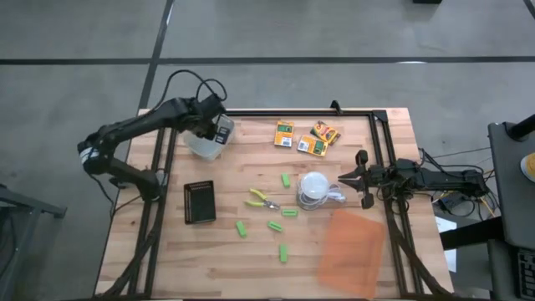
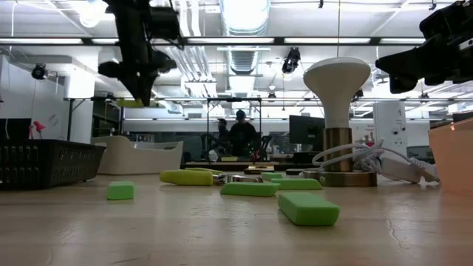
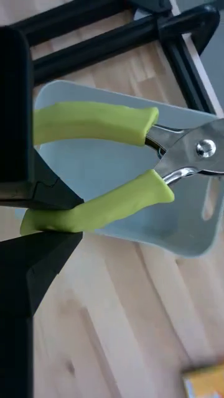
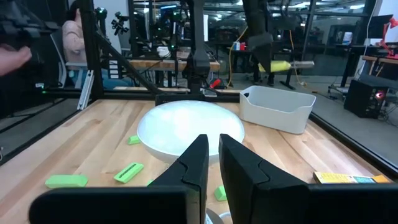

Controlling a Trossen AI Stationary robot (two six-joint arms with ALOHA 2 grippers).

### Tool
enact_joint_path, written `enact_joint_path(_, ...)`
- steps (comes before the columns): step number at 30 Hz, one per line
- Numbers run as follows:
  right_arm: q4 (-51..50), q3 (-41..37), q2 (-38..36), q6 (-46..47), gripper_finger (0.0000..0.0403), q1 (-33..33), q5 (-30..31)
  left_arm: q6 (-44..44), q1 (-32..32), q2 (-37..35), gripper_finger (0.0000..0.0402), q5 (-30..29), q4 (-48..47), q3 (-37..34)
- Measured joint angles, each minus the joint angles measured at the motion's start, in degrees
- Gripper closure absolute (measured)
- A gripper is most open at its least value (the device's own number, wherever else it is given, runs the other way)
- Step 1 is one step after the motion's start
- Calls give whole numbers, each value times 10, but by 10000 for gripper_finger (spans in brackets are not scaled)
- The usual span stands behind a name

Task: Pick & Place School Supplies
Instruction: Put the green hole puncher into the gray bin

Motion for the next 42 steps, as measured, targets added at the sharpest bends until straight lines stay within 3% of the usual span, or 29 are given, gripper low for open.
enact_joint_path(19, 0, 0, 0, 0, 367, 0, 0, 114, 18, 165, 346, -6, 15, -1)
enact_joint_path(25, 0, 0, 0, 0, 367, 0, 0, 116, 19, 174, 346, -5, 43, -18)
enact_joint_path(42, 0, 0, 0, 0, 367, 0, 0, 158, 65, 159, 346, 82, 161, -109)
